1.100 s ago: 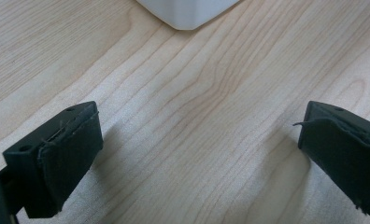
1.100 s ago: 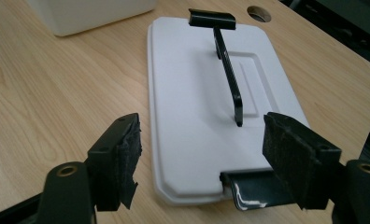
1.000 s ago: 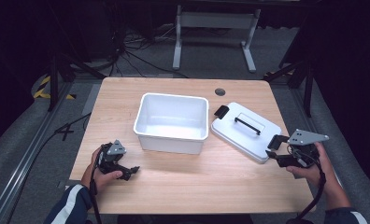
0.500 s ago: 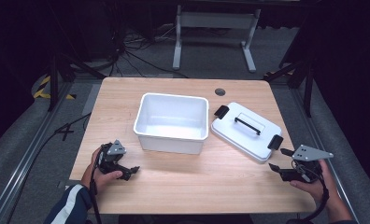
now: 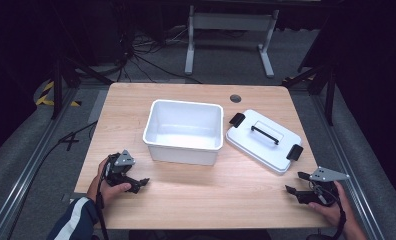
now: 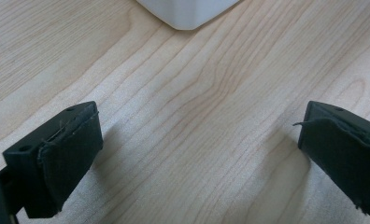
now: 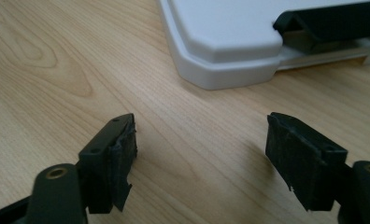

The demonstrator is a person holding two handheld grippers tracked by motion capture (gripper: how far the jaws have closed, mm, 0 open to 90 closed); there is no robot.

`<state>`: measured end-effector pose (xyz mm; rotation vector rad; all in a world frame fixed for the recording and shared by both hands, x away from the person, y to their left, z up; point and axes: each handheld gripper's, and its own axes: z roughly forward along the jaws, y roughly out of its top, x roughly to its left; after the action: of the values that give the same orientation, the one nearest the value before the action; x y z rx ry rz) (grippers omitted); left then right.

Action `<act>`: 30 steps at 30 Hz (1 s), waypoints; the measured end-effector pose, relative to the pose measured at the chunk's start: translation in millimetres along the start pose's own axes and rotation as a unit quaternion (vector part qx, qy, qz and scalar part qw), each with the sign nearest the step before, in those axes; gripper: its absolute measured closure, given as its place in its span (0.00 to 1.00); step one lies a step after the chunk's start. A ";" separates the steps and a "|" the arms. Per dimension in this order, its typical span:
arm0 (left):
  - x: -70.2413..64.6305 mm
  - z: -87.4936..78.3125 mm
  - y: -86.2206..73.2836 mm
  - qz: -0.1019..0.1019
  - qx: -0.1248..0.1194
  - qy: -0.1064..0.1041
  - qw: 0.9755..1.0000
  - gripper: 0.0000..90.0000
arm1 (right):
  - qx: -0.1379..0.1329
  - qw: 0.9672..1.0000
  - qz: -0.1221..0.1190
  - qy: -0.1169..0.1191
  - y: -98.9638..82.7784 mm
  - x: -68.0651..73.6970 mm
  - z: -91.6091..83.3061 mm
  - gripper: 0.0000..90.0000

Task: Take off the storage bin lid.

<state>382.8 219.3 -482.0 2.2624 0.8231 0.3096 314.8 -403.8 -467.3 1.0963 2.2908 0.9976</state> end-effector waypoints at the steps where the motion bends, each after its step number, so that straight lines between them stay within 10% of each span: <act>1: 0.0 0.1 0.0 0.000 0.000 0.000 1.000 0.00 | -0.001 1.000 0.004 0.001 -0.1 -0.5 -0.3 0.27; 30: 1.3 0.4 0.5 0.007 -0.001 -0.003 1.000 0.00 | 0.011 0.999 0.037 -0.024 0.5 -2.6 1.5 0.18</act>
<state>384.3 219.6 -482.0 2.2675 0.8042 0.3090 317.5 -405.0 -467.7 1.2087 2.2418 0.9650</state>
